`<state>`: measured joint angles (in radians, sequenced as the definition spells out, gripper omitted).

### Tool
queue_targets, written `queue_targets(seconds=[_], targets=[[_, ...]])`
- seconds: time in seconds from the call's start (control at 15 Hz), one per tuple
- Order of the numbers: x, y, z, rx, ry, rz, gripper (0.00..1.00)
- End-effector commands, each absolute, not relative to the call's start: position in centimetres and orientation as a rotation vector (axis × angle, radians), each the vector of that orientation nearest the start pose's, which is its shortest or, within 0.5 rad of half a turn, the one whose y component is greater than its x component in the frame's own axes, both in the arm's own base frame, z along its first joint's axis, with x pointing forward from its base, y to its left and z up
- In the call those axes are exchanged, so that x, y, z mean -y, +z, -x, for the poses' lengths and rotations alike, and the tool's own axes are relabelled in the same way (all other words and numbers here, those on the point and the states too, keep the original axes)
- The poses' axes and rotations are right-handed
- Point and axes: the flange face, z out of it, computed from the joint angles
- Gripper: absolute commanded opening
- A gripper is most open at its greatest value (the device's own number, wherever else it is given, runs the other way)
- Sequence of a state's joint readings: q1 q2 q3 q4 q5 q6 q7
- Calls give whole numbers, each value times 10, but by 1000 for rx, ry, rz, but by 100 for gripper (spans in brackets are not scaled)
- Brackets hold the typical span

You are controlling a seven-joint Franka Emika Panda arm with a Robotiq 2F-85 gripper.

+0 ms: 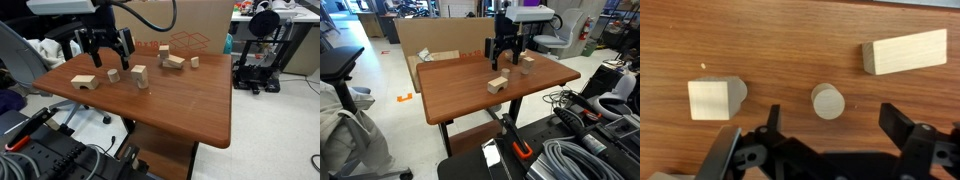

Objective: Put the cylinder onto the wooden arch

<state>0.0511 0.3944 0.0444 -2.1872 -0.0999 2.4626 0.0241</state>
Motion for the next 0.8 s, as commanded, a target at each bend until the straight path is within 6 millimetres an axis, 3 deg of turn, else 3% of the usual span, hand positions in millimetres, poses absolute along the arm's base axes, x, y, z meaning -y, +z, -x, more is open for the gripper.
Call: queue_targets(seconds=[0.0,0.2,0.27,0.33,0.73], targets=[[-55,184,-553,249,174,3211,100],[-55,179,-555,250,188,3220,100],[-54,178,-554,244,187,3221,75],[-53,178,-554,242,189,3221,72],[-52,186,-549,228,209,3203,27]])
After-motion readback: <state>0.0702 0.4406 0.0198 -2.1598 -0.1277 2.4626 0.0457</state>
